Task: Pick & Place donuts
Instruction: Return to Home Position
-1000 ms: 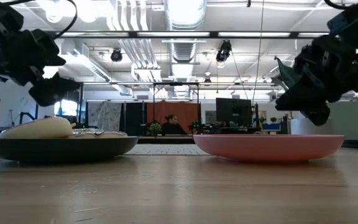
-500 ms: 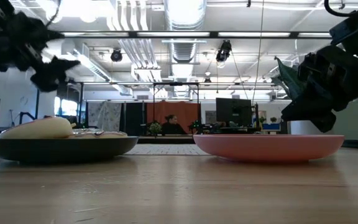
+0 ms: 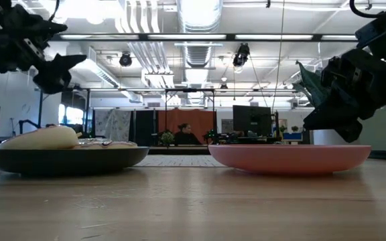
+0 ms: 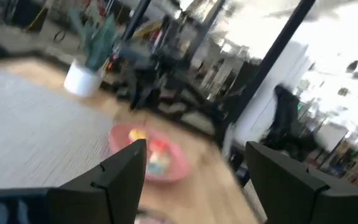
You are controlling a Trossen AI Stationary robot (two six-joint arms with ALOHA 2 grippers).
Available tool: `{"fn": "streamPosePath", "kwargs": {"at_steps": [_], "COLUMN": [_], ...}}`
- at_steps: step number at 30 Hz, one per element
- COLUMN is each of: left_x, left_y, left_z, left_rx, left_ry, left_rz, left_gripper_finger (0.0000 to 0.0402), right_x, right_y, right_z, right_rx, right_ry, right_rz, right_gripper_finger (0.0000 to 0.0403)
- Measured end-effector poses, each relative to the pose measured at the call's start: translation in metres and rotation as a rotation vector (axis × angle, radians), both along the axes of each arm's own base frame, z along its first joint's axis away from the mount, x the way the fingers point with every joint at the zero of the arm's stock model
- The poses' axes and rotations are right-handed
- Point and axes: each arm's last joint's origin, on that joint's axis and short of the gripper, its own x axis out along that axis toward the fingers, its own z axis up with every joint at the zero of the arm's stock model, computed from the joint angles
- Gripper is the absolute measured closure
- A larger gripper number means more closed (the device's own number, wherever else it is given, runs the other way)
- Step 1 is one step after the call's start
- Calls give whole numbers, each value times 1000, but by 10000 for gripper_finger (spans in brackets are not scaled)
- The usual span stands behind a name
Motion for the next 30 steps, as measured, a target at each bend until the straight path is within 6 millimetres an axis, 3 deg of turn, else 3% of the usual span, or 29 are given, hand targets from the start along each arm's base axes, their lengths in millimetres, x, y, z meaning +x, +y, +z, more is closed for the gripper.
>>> {"fn": "streamPosePath", "kwargs": {"at_steps": [2, 8, 30], "left_x": [0, 0, 4], "left_y": [0, 1, 2], "left_z": [-4, -5, -8], "left_rx": [41, 487, 400], "left_ry": [33, 9, 71], "left_rz": [-3, 57, 69], "left_gripper_finger": [154, 154, 154], "right_x": [0, 0, 0], "right_y": [0, 0, 0], "right_z": [0, 0, 0], "right_rx": [0, 0, 0], "right_ry": [0, 0, -1], "right_rz": [0, 0, 0], "right_gripper_finger": [344, 344, 344]}}
